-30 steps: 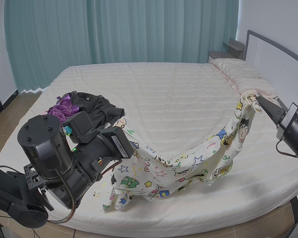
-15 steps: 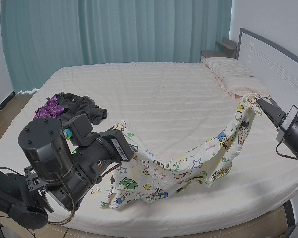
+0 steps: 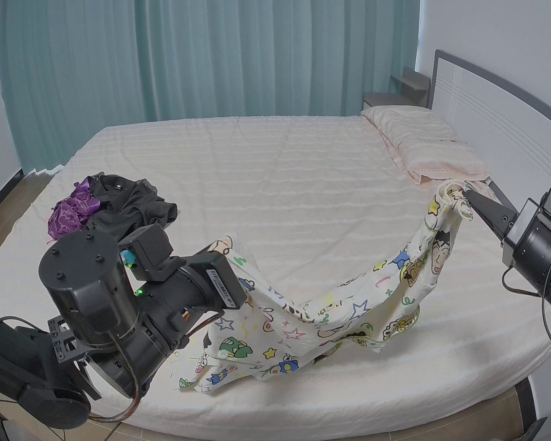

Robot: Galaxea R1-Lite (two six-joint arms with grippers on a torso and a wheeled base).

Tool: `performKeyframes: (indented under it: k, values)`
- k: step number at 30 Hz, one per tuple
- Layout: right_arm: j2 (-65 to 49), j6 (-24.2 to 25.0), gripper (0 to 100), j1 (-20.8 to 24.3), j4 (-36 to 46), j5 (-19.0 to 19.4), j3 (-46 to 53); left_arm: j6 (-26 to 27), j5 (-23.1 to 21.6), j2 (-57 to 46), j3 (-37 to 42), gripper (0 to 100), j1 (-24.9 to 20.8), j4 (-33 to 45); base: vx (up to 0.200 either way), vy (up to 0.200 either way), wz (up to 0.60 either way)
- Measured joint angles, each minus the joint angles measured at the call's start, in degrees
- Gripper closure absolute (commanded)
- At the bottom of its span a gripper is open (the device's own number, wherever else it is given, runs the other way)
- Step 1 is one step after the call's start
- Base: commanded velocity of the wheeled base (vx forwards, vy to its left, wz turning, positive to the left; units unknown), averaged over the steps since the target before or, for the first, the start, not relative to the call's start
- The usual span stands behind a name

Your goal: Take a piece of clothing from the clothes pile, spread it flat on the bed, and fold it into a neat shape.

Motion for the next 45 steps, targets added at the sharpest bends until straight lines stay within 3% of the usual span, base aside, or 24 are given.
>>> performKeyframes:
  k: [12, 21, 27, 32, 45]
  values:
    - [-3.9, -0.1, 100, 1.5, 0.1, 0.1, 3.7, 0.1, 1.2, -2.2, 2.8, 100, -0.1, -1.1, -0.2, 0.0, 0.0]
    - [-10.9, -0.4, 100, 7.3, 0.1, -0.1, 5.4, 0.5, 1.3, -9.6, 7.0, 100, -1.0, -1.0, -0.2, 0.0, 0.0]
    - [-17.0, -0.7, 100, 9.7, 0.3, 0.2, 5.4, 1.5, 1.5, -15.3, 9.0, 100, -1.2, -0.9, 0.0, 0.0, 0.0]
    - [-22.6, -1.4, 100, 10.4, 1.1, 2.6, 5.4, 4.5, 1.6, -20.2, 10.0, 100, -1.2, -0.7, 0.0, 0.0, 0.0]
    - [-23.1, -1.6, 100, 8.3, 4.0, 4.2, 2.7, 5.9, 1.5, -22.6, 10.4, 100, 0.4, -0.3, 0.0, 0.0, 0.0]
